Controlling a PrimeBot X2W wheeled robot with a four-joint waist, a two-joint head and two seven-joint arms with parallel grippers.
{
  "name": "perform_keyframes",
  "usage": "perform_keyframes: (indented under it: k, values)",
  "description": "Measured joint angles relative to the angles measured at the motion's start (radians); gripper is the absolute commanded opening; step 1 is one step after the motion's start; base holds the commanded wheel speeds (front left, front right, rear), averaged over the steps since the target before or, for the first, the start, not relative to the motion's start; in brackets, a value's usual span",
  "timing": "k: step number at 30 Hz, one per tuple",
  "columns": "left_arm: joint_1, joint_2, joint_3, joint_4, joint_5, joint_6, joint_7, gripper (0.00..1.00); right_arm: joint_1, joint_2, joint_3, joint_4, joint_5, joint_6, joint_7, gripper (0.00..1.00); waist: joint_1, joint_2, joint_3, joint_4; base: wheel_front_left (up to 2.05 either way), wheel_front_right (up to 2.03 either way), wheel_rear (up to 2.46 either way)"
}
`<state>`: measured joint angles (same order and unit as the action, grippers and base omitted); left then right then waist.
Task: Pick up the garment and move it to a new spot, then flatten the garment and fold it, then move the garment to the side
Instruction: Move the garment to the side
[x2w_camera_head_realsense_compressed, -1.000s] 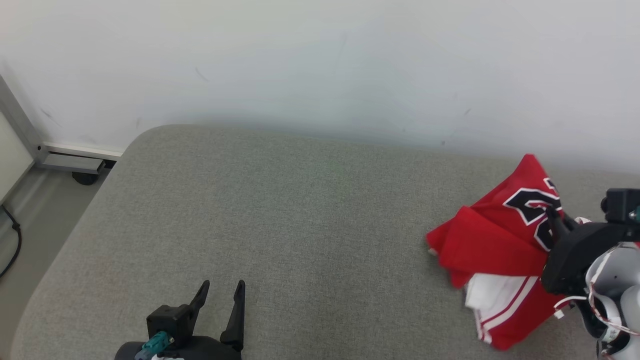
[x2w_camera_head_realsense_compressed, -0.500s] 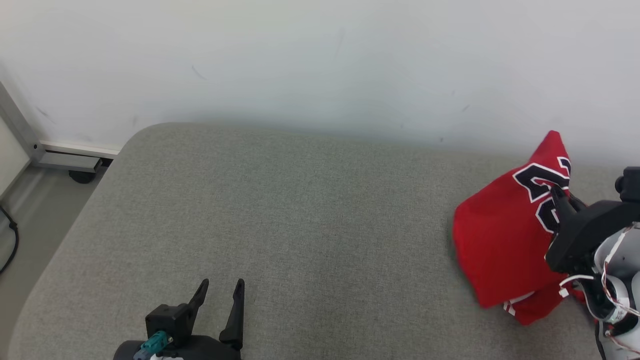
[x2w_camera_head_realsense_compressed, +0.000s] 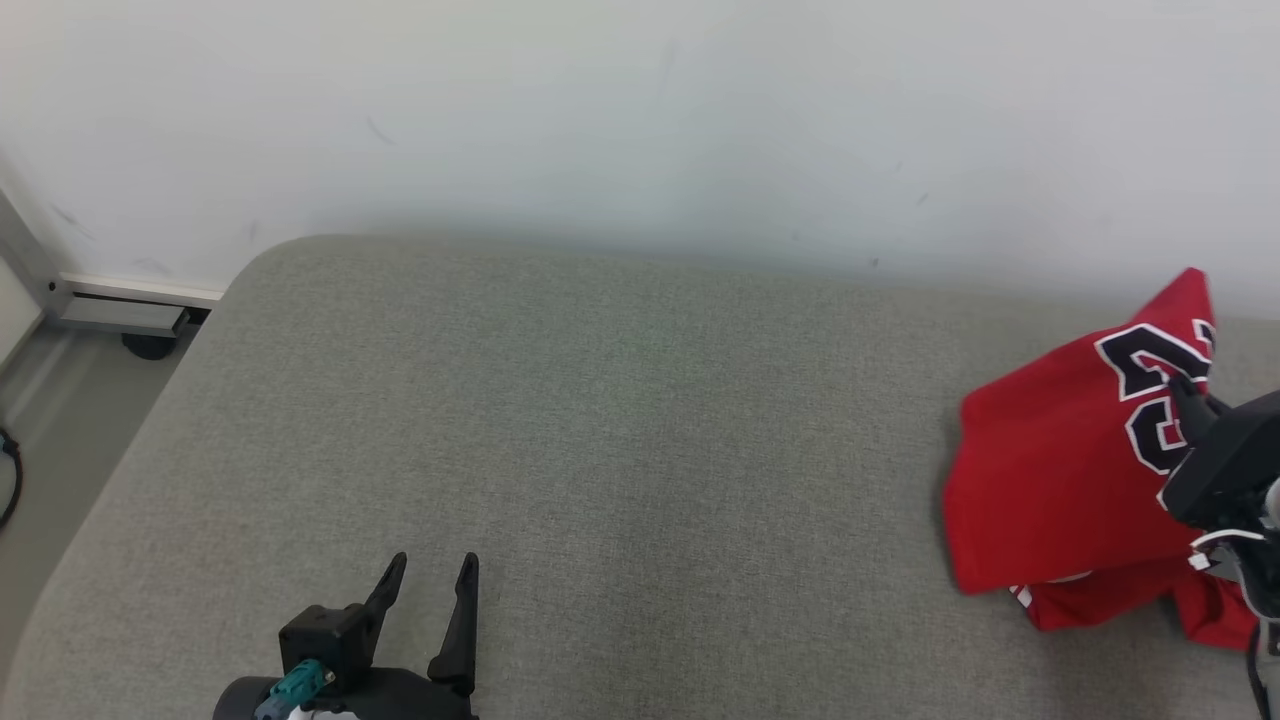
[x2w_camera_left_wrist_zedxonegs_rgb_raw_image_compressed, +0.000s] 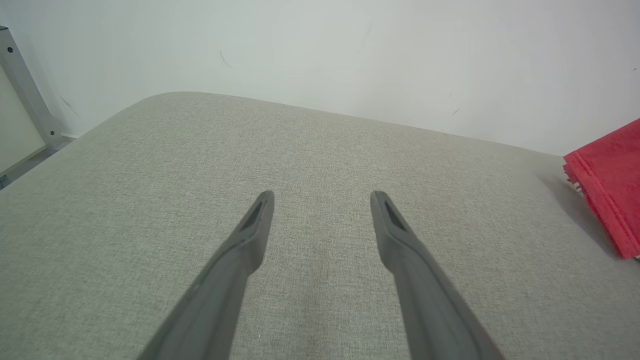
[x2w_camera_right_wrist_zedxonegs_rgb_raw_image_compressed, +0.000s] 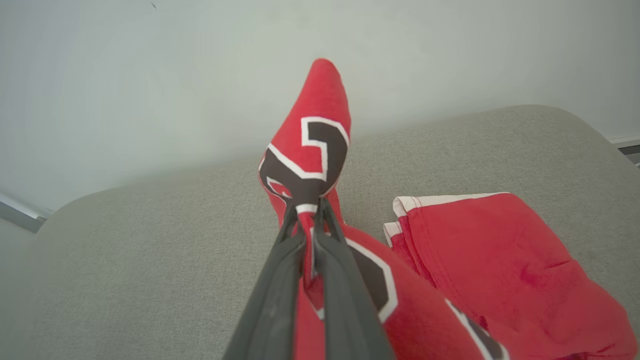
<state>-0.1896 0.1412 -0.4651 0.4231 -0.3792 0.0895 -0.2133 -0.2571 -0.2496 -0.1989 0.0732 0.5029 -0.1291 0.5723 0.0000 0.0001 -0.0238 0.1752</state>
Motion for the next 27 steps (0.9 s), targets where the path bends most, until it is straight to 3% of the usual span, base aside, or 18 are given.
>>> perform_keyframes:
  k: [17, 27]
  values:
    - [-0.024, 0.005, -0.022, -0.021, 0.009, -0.002, 0.007, 1.00, 0.001, -0.153, -0.086, 0.067, -0.045, 0.000, 0.106, 0.00, 0.0000, 0.0000, 0.049, -0.013, 0.00, 0.00, 0.00]
    - [-0.026, 0.013, -0.033, -0.038, 0.031, -0.003, 0.020, 1.00, 0.004, -0.268, -0.099, 0.102, -0.214, 0.000, 0.115, 0.00, 0.0001, 0.0000, 0.094, 0.002, 0.00, 0.00, 0.00]
